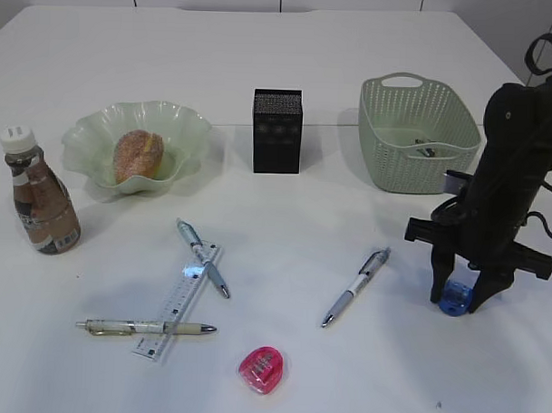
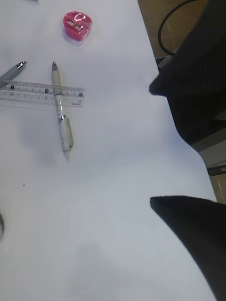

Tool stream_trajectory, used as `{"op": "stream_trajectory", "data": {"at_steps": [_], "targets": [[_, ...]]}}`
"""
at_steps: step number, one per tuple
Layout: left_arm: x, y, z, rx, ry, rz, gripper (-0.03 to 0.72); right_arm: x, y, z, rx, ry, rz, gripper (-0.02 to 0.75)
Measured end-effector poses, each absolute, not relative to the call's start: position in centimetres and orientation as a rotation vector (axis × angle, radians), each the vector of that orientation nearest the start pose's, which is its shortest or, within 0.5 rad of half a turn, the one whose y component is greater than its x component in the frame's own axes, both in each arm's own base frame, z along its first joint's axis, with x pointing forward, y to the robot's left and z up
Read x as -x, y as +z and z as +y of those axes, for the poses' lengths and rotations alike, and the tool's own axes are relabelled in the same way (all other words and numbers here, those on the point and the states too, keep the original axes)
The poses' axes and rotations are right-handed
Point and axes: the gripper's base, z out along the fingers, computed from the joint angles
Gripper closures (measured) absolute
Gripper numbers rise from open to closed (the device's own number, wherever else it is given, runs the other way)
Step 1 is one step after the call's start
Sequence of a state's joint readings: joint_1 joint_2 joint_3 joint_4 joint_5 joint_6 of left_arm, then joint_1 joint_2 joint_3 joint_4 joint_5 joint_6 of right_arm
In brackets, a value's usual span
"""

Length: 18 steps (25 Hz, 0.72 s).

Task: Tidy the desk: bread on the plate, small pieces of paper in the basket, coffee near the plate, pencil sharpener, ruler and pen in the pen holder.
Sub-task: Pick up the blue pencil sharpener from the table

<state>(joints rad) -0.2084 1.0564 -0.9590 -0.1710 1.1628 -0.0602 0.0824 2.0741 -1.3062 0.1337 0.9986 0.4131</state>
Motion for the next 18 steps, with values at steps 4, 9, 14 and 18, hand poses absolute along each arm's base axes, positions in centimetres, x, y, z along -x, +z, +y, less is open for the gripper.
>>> {"op": "stream_trajectory", "data": {"at_steps": [4,9,14,18], "targets": [[-17.3,32.4,-5.1,-0.156,-0.307,2.758,0.224,-36.8,12.1,4.1,-0.655,0.131,3.198,0.394],[-17.3,32.4,-5.1,-0.157,-0.305,2.765,0.225,-36.6,12.2,4.1,-0.567,0.135,3.229,0.394],[-17.3,32.4,-5.1,-0.157,-0.305,2.765,0.225,-36.1,12.2,4.1,-0.432,0.134,3.307,0.394],[-17.3,32.4,-5.1,-0.157,-0.305,2.766,0.225,-35.8,12.3,4.1,-0.342,0.138,3.348,0.394]]}}
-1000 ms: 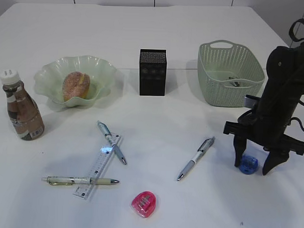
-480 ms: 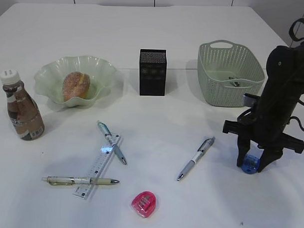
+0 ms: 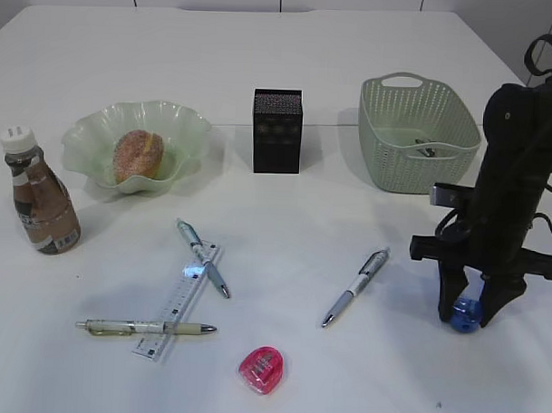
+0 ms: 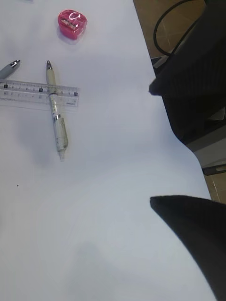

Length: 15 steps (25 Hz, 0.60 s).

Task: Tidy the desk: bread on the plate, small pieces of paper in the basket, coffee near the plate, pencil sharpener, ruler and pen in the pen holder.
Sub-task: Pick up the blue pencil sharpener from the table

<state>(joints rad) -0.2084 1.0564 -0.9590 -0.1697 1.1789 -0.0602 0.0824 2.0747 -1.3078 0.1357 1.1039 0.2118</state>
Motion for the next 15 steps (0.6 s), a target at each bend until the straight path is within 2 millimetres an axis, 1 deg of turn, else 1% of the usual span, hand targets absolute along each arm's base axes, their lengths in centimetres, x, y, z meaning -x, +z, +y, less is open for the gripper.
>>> {"op": "stream_trajectory", "data": {"at_steps": [3,4,9,11,12,15], "targets": [[-17.3,32.4,-5.1,-0.157,-0.305,2.766,0.226,-35.6,12.3,4.1,-0.282,0.143,3.376,0.395],[-17.3,32.4,-5.1,-0.157,-0.305,2.766,0.229,-35.6,12.6,4.1,-0.253,0.148,3.393,0.395],[-17.2,32.4,-5.1,-0.158,-0.304,2.769,0.232,-36.9,14.0,4.2,-0.197,0.17,3.357,0.395],[-17.2,32.4,-5.1,-0.158,-0.304,2.769,0.233,-36.9,14.0,4.2,-0.197,0.17,3.357,0.395],[-17.2,32.4,-5.1,-0.158,-0.304,2.769,0.233,-38.2,15.4,4.4,-0.15,0.196,3.299,0.395],[-17.2,32.4,-5.1,-0.157,-0.31,2.77,0.238,-39.5,17.0,4.8,-0.104,0.255,3.229,0.395]]}}
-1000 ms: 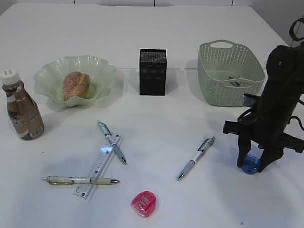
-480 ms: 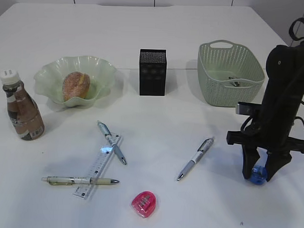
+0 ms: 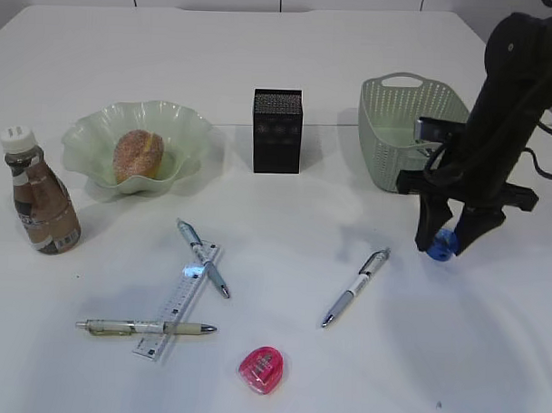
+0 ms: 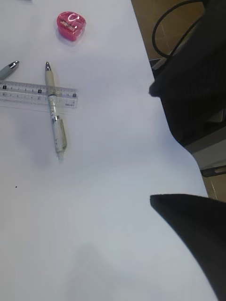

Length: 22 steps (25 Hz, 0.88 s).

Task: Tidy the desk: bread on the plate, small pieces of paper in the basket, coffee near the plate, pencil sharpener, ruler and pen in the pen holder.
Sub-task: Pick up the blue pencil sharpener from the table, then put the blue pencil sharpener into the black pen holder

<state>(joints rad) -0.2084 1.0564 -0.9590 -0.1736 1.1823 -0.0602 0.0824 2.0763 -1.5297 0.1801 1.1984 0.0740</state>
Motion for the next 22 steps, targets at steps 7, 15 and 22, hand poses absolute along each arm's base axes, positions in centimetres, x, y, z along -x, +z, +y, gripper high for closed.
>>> {"op": "stream_trajectory", "data": {"at_steps": [7,15,22], "targets": [[-17.1,32.4,-5.3,-0.154,-0.339,2.785,0.26,-41.8,20.8,6.0,0.054,0.413,3.068,0.395],[-17.4,32.5,-5.4,-0.142,-0.353,2.739,0.272,-43.0,24.3,8.6,0.435,0.397,2.894,0.395],[-17.7,32.7,-5.5,-0.135,-0.36,2.71,0.279,-44.7,25.8,10.4,0.546,0.35,2.64,0.395]]}}
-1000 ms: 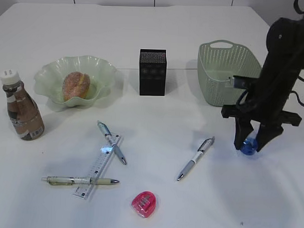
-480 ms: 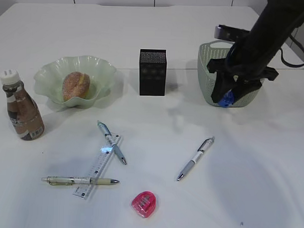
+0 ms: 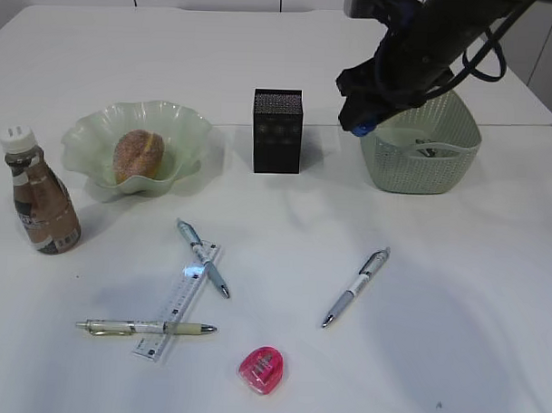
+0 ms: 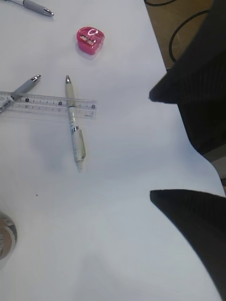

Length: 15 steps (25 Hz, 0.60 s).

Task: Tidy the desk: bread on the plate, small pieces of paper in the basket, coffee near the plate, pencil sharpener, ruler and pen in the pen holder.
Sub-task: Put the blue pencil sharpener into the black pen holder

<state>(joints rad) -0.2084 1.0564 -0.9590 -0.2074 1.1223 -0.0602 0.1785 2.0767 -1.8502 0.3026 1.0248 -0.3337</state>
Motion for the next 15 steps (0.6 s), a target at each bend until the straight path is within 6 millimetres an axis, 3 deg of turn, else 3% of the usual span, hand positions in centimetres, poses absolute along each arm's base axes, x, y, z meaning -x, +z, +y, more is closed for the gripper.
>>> {"op": "stream_trajectory", "data": {"at_steps": [15], "targets": [[-18.4,33.1,-5.5,-0.118,-0.36,2.615,0.287,-48.3,28.0,11.2,0.474,0.321,2.151,0.4]]}}
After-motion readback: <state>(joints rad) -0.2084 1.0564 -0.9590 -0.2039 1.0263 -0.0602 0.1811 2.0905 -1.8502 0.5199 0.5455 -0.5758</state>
